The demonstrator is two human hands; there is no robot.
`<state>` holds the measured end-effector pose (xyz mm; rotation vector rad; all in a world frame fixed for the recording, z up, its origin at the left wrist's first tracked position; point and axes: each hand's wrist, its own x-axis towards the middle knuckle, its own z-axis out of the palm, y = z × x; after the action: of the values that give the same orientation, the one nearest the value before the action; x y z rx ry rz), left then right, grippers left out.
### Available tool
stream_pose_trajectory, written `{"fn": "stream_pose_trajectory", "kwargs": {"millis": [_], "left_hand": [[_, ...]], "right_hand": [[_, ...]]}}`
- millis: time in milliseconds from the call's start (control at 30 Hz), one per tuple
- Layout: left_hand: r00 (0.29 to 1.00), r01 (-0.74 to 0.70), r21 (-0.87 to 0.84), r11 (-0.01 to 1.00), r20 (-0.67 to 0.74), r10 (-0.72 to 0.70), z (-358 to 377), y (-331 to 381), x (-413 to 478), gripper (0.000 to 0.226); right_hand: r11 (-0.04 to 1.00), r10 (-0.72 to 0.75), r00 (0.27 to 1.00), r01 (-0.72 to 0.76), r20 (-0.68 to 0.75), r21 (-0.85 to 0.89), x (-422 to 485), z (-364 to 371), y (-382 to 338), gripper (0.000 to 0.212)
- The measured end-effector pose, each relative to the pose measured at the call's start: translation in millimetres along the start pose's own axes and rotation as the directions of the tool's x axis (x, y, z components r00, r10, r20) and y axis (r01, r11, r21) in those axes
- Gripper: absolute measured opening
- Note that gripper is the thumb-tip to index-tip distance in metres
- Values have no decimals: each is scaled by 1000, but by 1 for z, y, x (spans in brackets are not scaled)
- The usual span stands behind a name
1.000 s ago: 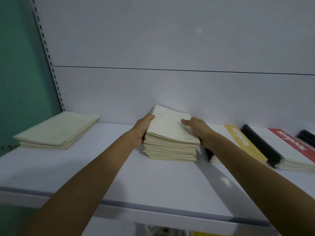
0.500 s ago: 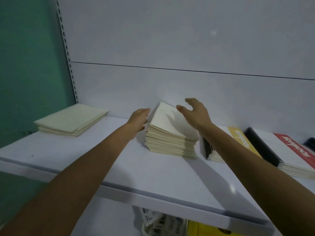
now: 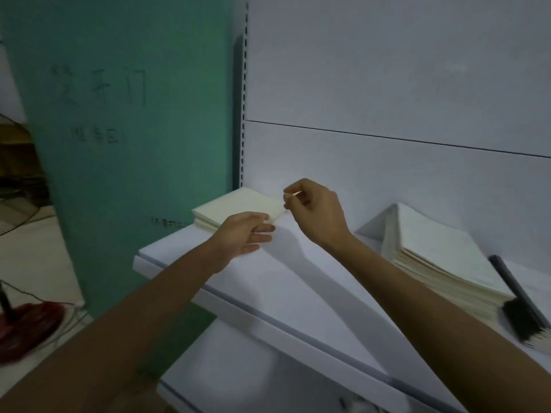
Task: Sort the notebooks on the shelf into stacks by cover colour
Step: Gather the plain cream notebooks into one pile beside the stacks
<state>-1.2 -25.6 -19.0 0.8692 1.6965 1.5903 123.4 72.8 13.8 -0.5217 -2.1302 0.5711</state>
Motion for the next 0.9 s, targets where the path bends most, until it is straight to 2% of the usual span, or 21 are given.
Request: {"fn": "stream_pose_trajectory", "kwargs": {"millis": [133,267,400,467,633,767,833,900], "left_hand": [[999,1,22,1000,-40,-1,-74,-6,5,24],[999,-27,4,1000,-23,27,-133,-19,16,22],[998,-53,-4,999,-33,53,-170,-37,29,20],[997,-70,-25,997,-42,69,-179,-44,35,14],[985,-171,8,985,-26,171,-181,-43,43,15],[974,-226,6,974,-27,226,-178,-40,45,20],[977,-209,-20,978,-31,209,-179,-38,48,19],[984,-176,-69,982,-16,175,-179,-37,52,18]], "right_hand": [[991,104,988,-92,118,-99,36,73,-7,31],[951,161,949,-76,272,-299,59,141,-10,66],[766,288,841,85,458,-638,56,179,-1,96],[738,286,850,99,442,-667,52,181,1,91],[731,126,925,157,358,-664,20,175,-9,66],[777,84,919,182,386,-602,-8,165,-26,59],[864,63,924,139,376,-484,-9,157,-34,50],[967,104,957,-33,270,-254,-2,145,-44,39]]}}
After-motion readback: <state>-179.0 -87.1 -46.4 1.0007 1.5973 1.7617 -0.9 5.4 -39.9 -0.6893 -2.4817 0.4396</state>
